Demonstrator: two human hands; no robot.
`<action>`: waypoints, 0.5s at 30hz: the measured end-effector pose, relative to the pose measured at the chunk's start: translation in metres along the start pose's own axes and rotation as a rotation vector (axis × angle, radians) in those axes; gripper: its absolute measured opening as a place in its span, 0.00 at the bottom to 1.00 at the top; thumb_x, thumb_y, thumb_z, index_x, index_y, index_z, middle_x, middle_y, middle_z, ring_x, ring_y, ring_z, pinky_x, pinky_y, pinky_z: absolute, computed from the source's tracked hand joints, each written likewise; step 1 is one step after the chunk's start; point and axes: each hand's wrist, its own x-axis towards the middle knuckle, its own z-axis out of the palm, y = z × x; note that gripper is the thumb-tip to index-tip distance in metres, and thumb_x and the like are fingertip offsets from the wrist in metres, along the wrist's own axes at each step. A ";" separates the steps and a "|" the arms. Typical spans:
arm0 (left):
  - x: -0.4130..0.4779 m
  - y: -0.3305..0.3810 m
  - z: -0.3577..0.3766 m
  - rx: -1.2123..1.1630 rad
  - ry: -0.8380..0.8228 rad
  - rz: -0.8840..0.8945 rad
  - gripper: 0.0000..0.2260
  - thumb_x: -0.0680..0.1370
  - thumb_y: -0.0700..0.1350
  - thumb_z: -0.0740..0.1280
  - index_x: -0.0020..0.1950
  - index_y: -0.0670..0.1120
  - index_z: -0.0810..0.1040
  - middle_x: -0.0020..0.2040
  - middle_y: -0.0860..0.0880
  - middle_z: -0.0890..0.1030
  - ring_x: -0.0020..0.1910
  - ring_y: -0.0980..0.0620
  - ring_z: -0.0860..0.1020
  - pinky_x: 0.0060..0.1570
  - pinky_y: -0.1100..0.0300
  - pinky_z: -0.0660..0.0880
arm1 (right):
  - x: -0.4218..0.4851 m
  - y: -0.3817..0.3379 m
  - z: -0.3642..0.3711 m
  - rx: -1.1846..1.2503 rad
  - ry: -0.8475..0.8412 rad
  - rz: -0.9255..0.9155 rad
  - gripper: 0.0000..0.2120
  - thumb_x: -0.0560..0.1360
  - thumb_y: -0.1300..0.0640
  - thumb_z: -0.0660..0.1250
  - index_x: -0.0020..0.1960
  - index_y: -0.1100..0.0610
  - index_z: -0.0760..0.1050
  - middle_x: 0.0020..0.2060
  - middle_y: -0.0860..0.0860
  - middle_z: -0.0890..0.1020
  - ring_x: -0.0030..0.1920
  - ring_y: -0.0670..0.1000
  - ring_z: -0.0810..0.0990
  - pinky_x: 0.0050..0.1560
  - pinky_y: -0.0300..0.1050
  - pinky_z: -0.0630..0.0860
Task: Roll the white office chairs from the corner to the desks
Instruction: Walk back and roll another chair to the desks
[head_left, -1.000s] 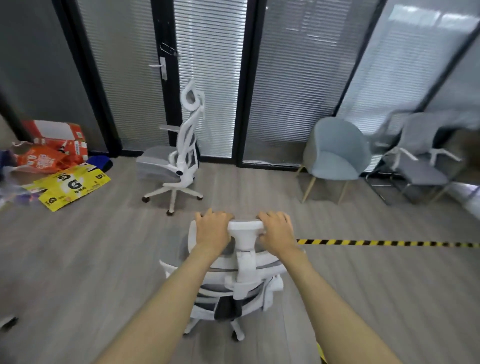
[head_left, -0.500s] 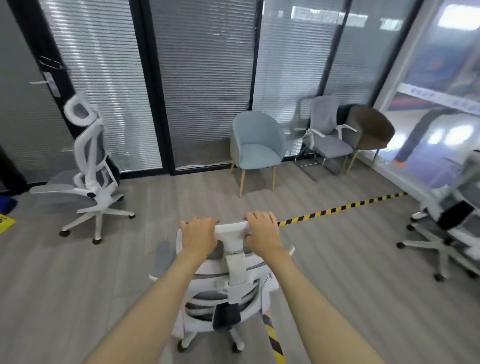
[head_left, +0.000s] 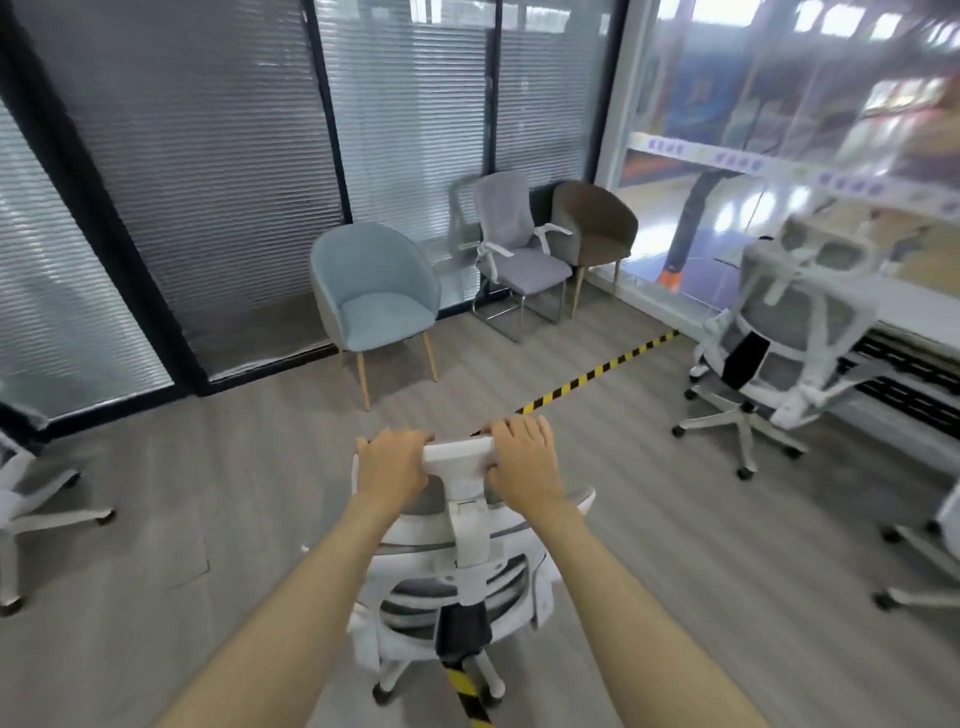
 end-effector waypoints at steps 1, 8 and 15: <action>0.014 0.016 0.003 -0.001 0.002 0.028 0.12 0.70 0.40 0.68 0.50 0.55 0.78 0.46 0.51 0.80 0.52 0.45 0.78 0.55 0.48 0.71 | 0.005 0.018 -0.002 -0.002 0.011 0.026 0.16 0.66 0.59 0.67 0.54 0.52 0.75 0.50 0.50 0.78 0.56 0.56 0.76 0.71 0.58 0.67; 0.114 0.126 0.024 -0.088 0.086 0.216 0.16 0.71 0.39 0.66 0.54 0.56 0.78 0.47 0.53 0.82 0.52 0.47 0.78 0.44 0.53 0.59 | 0.047 0.141 -0.021 -0.049 0.034 0.197 0.18 0.67 0.61 0.66 0.57 0.50 0.74 0.52 0.47 0.76 0.59 0.53 0.73 0.77 0.56 0.59; 0.219 0.223 0.052 -0.169 0.179 0.404 0.14 0.69 0.41 0.74 0.51 0.55 0.79 0.46 0.55 0.81 0.45 0.50 0.78 0.44 0.54 0.64 | 0.097 0.253 -0.035 -0.124 0.088 0.337 0.20 0.66 0.62 0.65 0.57 0.51 0.76 0.51 0.48 0.78 0.58 0.53 0.75 0.73 0.58 0.64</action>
